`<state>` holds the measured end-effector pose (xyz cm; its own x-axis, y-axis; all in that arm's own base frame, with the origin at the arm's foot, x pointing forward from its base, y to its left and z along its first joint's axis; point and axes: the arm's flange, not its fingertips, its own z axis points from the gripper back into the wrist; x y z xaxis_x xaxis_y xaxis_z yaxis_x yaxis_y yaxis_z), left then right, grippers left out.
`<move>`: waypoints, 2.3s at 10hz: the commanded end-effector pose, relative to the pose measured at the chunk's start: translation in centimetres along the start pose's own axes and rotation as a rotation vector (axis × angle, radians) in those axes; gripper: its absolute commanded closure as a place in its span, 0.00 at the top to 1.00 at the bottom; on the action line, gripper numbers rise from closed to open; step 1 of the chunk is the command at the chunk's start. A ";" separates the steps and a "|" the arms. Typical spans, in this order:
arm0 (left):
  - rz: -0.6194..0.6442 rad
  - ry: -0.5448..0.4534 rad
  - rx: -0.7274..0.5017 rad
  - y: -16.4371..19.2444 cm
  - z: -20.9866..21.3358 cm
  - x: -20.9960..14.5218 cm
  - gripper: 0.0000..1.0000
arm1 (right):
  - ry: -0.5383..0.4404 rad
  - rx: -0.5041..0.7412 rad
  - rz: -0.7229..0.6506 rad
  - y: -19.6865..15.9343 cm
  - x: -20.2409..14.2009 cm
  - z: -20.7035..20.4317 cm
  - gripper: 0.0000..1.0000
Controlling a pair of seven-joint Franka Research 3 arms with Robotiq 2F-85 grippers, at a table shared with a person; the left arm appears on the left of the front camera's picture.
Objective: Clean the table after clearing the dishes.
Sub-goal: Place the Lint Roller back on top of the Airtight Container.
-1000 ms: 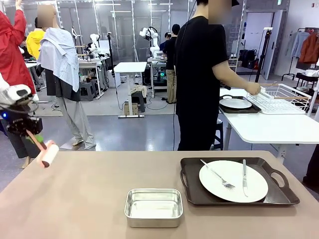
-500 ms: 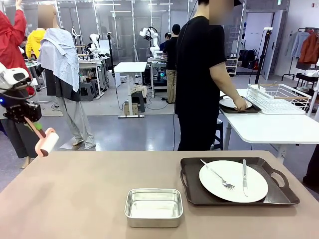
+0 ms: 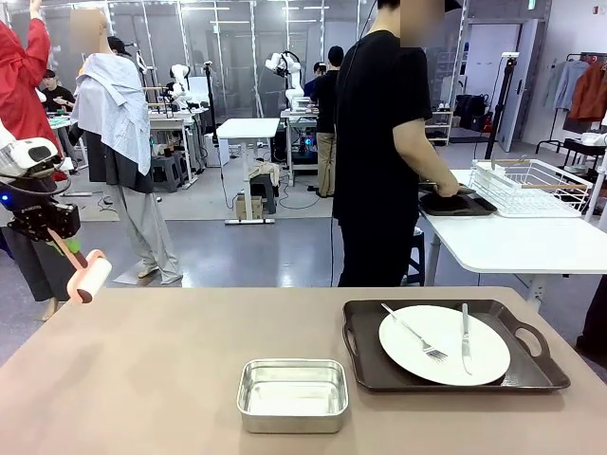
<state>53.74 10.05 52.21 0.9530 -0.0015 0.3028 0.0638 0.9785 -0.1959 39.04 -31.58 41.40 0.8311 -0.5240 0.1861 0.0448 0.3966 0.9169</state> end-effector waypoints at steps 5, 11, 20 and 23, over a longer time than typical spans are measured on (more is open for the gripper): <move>-0.472 -0.001 0.020 -9.7 2.5 2.8 0.21 | -0.001 0.005 0.007 0.1 -0.3 0.0 1.00; -1.365 0.243 -0.186 -34.8 1.5 -7.3 0.21 | -0.001 0.005 0.007 0.1 -0.3 0.0 1.00; -1.541 0.357 -0.210 -42.0 -3.3 -11.5 0.21 | -0.001 0.005 0.007 0.1 -0.3 0.0 1.00; -1.554 0.412 -0.193 -45.4 -7.1 -11.1 0.21 | -0.001 0.005 0.007 0.1 -0.3 0.0 1.00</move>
<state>41.27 -34.89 50.65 -0.0689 -0.9945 0.0791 0.9932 -0.0759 -0.0887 39.09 -31.53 41.41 0.8318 -0.5229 0.1862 0.0442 0.3968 0.9168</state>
